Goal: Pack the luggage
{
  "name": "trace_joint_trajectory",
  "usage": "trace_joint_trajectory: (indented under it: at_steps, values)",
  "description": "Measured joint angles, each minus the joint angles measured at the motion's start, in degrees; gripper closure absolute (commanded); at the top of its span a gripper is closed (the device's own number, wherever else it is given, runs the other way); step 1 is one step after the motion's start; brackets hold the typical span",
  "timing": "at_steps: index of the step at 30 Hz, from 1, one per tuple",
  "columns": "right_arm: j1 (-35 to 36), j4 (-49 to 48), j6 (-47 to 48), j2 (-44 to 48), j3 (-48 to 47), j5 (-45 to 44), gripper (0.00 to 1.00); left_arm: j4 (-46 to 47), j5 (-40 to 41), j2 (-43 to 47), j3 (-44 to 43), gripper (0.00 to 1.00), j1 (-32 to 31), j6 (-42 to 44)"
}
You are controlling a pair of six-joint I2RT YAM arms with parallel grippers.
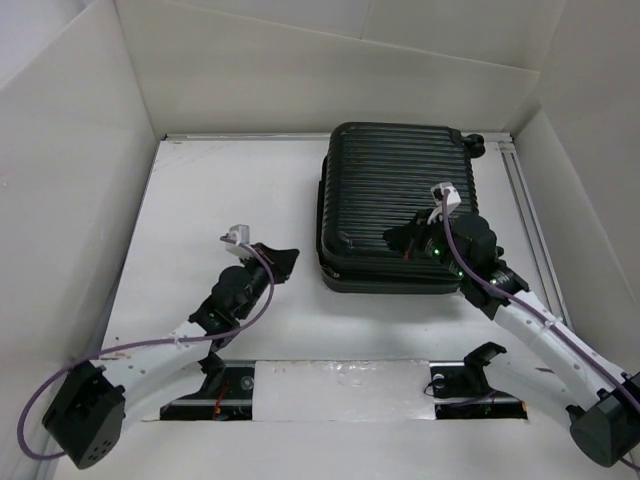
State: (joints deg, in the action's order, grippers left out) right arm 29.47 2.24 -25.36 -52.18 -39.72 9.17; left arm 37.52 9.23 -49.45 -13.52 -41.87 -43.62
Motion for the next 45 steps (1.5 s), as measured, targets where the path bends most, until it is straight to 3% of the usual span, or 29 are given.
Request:
trace_joint_trajectory:
  at_steps: [4, 6, 7, 9, 10, 15, 18, 22, 26, 28, 32, 36, 38, 39, 40, 43, 45]
  values:
    - [-2.1, 1.4, -0.4, 2.2, 0.7, 0.3, 0.95, -2.6, 3.2, 4.3, 2.9, 1.0, 6.2, 0.5]
    - [-2.7, 2.2, -0.5, 2.9, 0.8, 0.5, 0.75, -4.4, 4.0, 4.7, 4.1, 1.0, 7.0, 0.3]
    - [-2.9, 2.8, -0.8, 3.2, 0.5, 0.9, 0.52, -4.8, 4.2, 4.6, 4.4, 0.98, 7.1, 0.2]
    - [-2.9, 5.2, -1.2, 4.0, -1.4, 1.6, 0.39, -4.9, 4.1, 3.2, 4.3, 0.82, 7.1, 0.1]
    - [-3.0, 7.2, -0.8, 4.5, -2.9, 0.3, 0.34, -4.6, 3.8, 1.4, 3.9, 0.68, 7.1, 0.0]
    - [-11.6, 16.8, 1.2, 0.8, -12.7, -8.7, 0.21, -5.1, 0.0, -16.2, -10.0, 0.61, 7.1, 0.8]
    - [-20.8, 17.0, 1.9, -6.4, -18.9, -12.1, 0.13, -1.5, -2.9, -23.7, -16.8, 0.62, 7.5, 0.7]
    - [-33.0, 13.5, 1.8, -19.6, -22.1, -11.8, 0.07, 3.3, -7.0, -29.3, -18.4, 0.63, 9.6, -1.0]
    - [-38.1, 10.9, 1.8, -31.3, -28.7, 0.1, 0.19, 5.5, -10.6, -33.4, -18.5, 0.69, 10.0, -2.4]
    - [-37.1, 8.4, 3.2, -37.0, -32.7, 7.4, 0.27, 6.6, -11.3, -34.2, -18.4, 0.73, 9.2, -3.1]
    - [-33.5, 4.1, 7.5, -45.7, -40.0, 14.2, 0.3, 8.5, -8.8, -30.2, -14.4, 0.76, 6.1, -3.5]
    - [-24.9, 11.9, 15.9, -60.6, -62.6, 16.2, 0.33, 8.3, -5.2, -19.4, -7.0, 0.76, -1.4, -4.3]
    - [-19.3, 13.9, 18.8, -68.4, -74.2, 16.0, 0.25, 7.1, -4.2, -14.8, -5.4, 0.68, -6.5, -4.6]
    - [-16.4, 14.0, 19.9, -71.1, -78.0, 15.8, 0.16, 6.7, -4.5, -13.2, -5.1, 0.57, -8.3, -4.9]
    - [-13.5, 13.7, 20.4, -72.5, -80.3, 15.4, 0.0, 6.5, -4.4, -11.6, -5.1, 0.51, -10.1, -4.8]
    - [-6.2, 12.9, 20.0, -70.1, -78.4, 14.9, 0.0, -1.1, -4.5, -4.0, -5.2, 0.33, -11.9, -3.9]
    - [-2.6, 17.6, 16.7, -63.9, -74.4, 16.4, 0.0, -7.0, -1.9, 2.3, -5.2, 0.21, -12.7, -2.7]
